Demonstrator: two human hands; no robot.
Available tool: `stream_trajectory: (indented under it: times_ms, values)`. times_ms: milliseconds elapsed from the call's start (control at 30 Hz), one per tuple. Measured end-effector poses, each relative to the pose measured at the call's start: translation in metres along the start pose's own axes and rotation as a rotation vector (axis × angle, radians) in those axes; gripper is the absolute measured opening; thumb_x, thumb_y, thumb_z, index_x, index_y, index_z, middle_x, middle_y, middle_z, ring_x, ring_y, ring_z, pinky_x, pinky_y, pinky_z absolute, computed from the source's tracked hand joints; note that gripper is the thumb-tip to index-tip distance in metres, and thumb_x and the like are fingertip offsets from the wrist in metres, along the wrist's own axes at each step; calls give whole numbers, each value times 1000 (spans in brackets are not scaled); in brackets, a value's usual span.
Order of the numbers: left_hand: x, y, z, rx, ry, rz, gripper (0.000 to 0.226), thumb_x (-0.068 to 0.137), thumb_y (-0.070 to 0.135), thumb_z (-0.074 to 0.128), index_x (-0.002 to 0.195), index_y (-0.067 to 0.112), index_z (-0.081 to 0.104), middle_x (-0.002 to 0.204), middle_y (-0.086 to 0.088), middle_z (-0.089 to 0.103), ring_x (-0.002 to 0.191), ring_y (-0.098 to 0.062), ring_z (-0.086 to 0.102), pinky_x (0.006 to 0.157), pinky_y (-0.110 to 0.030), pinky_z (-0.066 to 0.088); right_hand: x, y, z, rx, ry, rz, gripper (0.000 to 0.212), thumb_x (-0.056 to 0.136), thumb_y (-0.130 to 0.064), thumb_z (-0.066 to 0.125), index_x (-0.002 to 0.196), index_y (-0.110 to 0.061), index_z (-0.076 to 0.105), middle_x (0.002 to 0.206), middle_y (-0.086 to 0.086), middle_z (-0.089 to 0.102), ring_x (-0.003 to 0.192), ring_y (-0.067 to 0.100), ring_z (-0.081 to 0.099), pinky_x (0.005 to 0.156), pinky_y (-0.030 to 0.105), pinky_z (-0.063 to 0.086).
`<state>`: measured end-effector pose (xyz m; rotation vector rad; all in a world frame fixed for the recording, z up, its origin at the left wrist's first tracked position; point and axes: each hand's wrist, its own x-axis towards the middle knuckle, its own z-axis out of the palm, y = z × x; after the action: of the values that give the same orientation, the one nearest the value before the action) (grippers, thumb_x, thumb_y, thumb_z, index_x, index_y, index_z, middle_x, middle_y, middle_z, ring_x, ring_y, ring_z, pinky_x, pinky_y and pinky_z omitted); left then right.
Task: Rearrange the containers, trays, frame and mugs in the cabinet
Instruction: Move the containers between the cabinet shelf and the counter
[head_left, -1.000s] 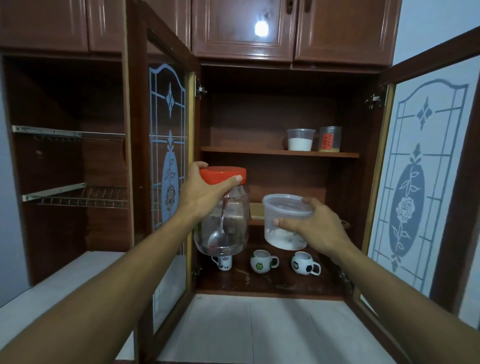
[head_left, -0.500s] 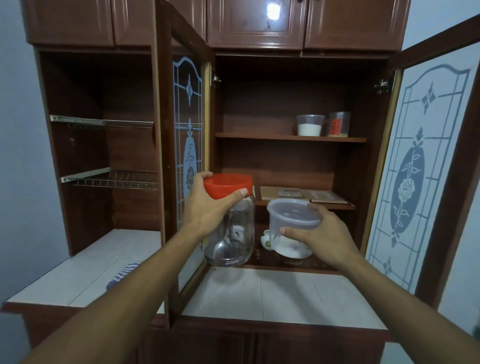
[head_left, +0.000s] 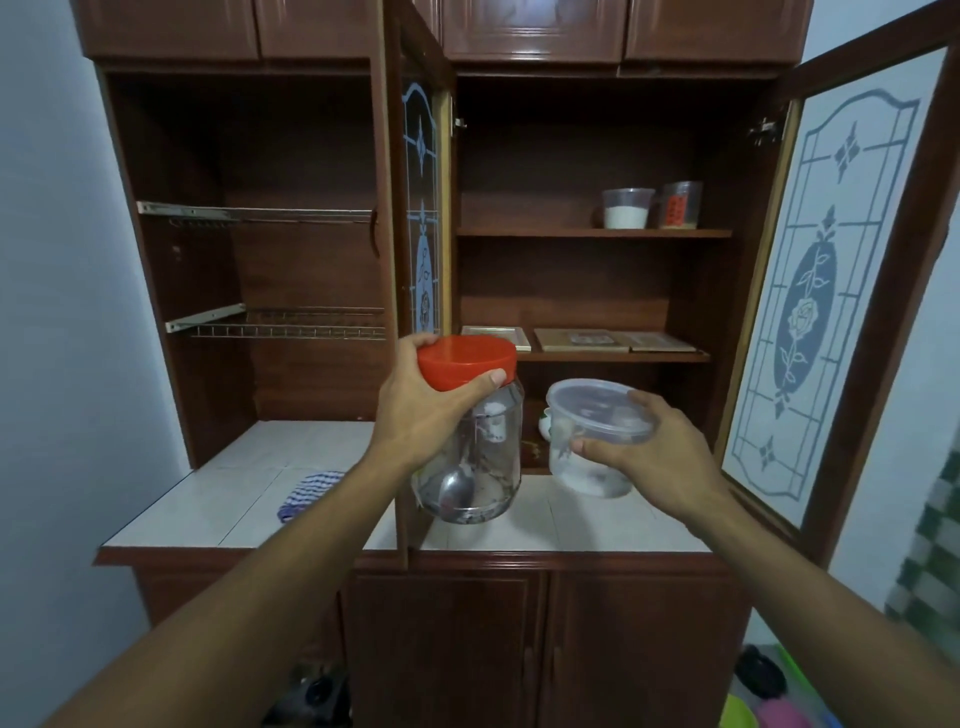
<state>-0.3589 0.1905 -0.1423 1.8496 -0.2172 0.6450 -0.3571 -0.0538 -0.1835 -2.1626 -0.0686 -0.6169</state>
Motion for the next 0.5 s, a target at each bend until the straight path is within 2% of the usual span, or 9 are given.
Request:
stream_trajectory:
  times_ms: [167,367,500]
  values:
    - [-16,-1,-29,6,-11,-13,88,61,61,76,132,34,32,127,8,44,113,-17,51,83,-27,49,-22,-13,8,36,-19,-22,100,58,-54,86,143,-22,44,134,-3,52,107,10,48,82,27,46]
    - [-32,-4,-52,33,47,-30,93,57,63,73,135,31,33,129,5,45,112,-17,51,76,-20,45,-35,-22,23,77,-95,-42,104,53,-62,85,141,-25,45,133,-3,53,116,17,53,95,41,52]
    - [-42,-9,-59,47,90,-49,91,57,62,74,133,32,34,126,5,48,110,-16,53,74,-17,44,-40,-26,30,103,-134,-75,100,57,-56,87,142,-22,45,135,-3,52,116,16,52,90,32,51]
